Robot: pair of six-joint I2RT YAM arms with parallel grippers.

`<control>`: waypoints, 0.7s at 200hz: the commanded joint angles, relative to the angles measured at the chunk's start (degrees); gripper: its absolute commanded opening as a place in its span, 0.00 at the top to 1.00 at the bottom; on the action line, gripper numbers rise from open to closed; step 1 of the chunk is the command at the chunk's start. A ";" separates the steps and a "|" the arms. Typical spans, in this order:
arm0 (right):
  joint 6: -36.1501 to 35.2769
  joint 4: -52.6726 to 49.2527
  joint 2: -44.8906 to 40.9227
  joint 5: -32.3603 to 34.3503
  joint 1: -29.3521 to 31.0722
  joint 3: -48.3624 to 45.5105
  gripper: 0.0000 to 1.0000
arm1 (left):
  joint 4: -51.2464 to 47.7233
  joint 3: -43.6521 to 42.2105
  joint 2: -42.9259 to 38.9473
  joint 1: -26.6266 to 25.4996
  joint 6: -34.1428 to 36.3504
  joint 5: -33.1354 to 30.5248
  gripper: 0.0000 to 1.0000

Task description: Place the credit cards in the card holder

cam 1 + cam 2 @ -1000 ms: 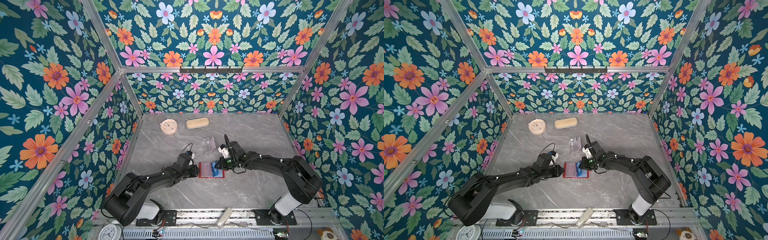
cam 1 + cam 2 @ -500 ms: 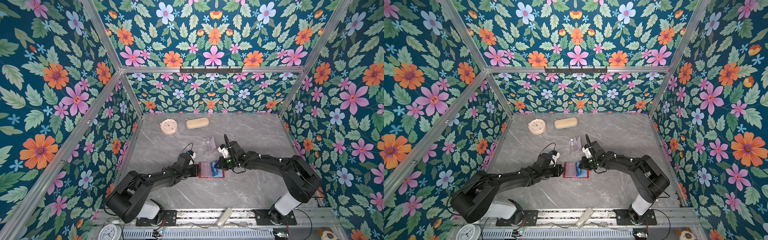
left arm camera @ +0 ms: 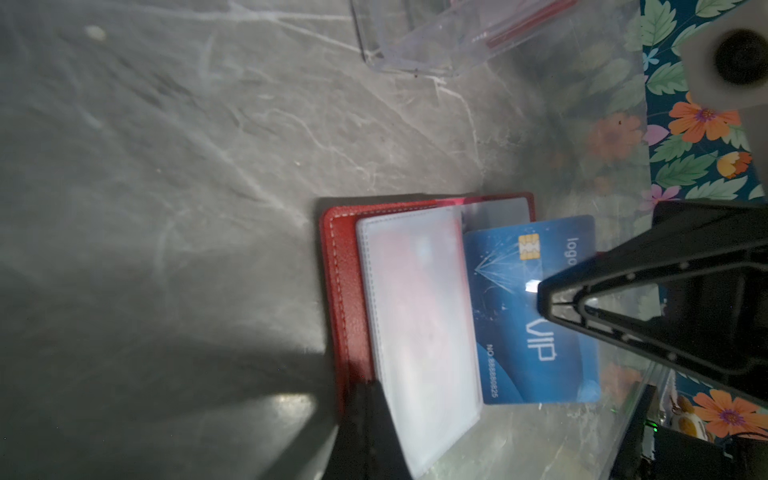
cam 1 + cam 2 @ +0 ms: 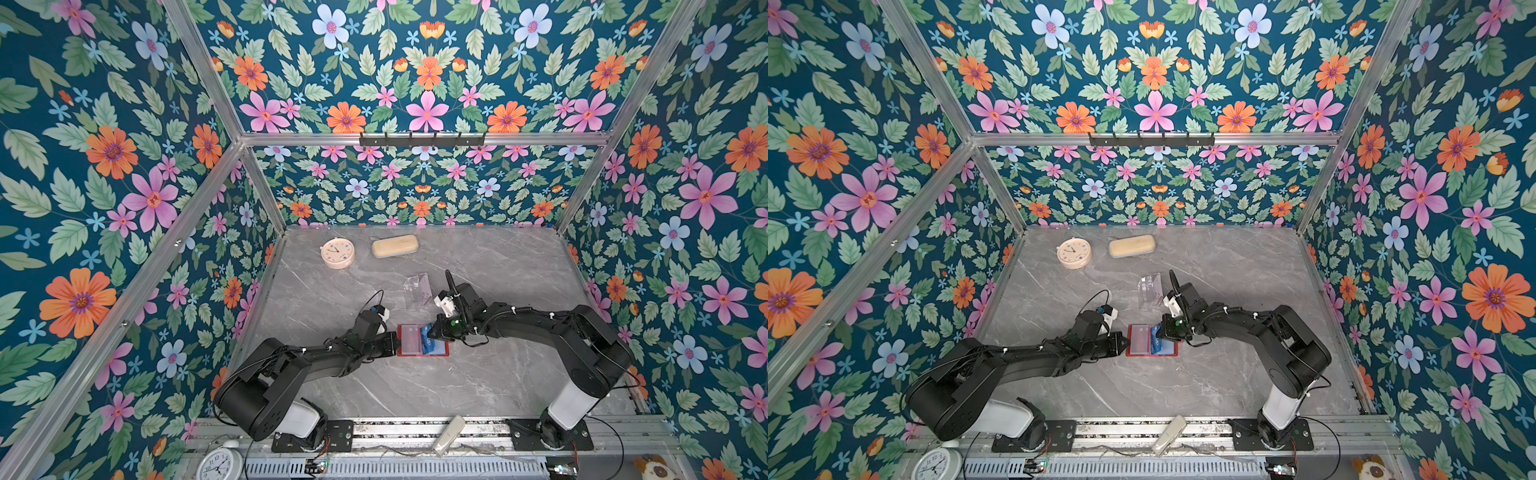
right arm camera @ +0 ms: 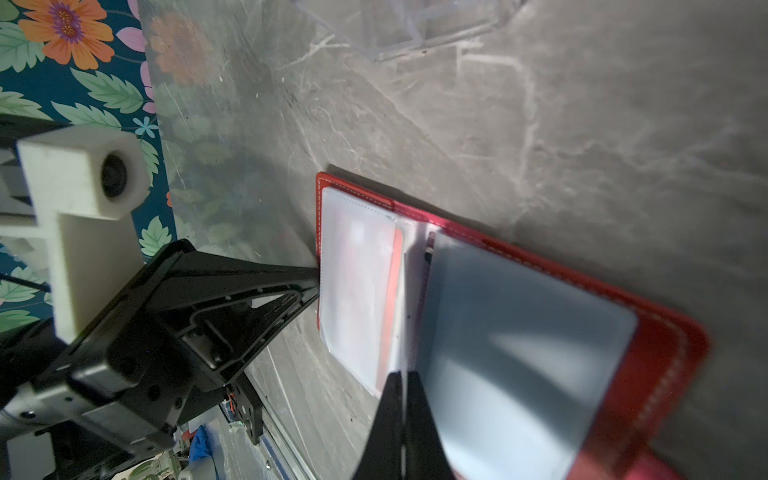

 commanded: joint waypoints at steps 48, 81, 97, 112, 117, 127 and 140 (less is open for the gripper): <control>1.05 0.17 0.71 -1.38 0.11 0.82 1.00 | -3.61 -1.25 -0.33 -1.44 -2.64 -2.73 1.00; 1.59 -0.16 1.68 -1.38 0.01 1.44 1.00 | -4.12 -1.47 -0.97 -2.22 -2.92 -3.17 1.00; 2.02 -0.01 1.88 -1.40 -0.20 1.42 1.00 | -4.21 -1.55 -1.05 -2.47 -2.99 -3.25 1.00; 2.49 0.18 1.95 -1.44 -0.58 1.28 1.00 | -4.28 -1.62 -0.96 -2.55 -2.99 -3.25 1.00; 2.67 0.21 1.93 -1.48 -0.69 1.22 1.00 | -4.34 -1.69 -0.91 -2.62 -3.00 -3.26 1.00; 3.03 0.71 1.93 -1.62 -0.91 0.96 1.00 | -4.30 -1.65 -0.80 -2.67 -3.04 -3.25 1.00; 3.45 1.60 1.96 -1.92 -1.09 0.58 1.00 | -4.38 -1.67 -0.96 -2.77 -3.01 -3.36 1.00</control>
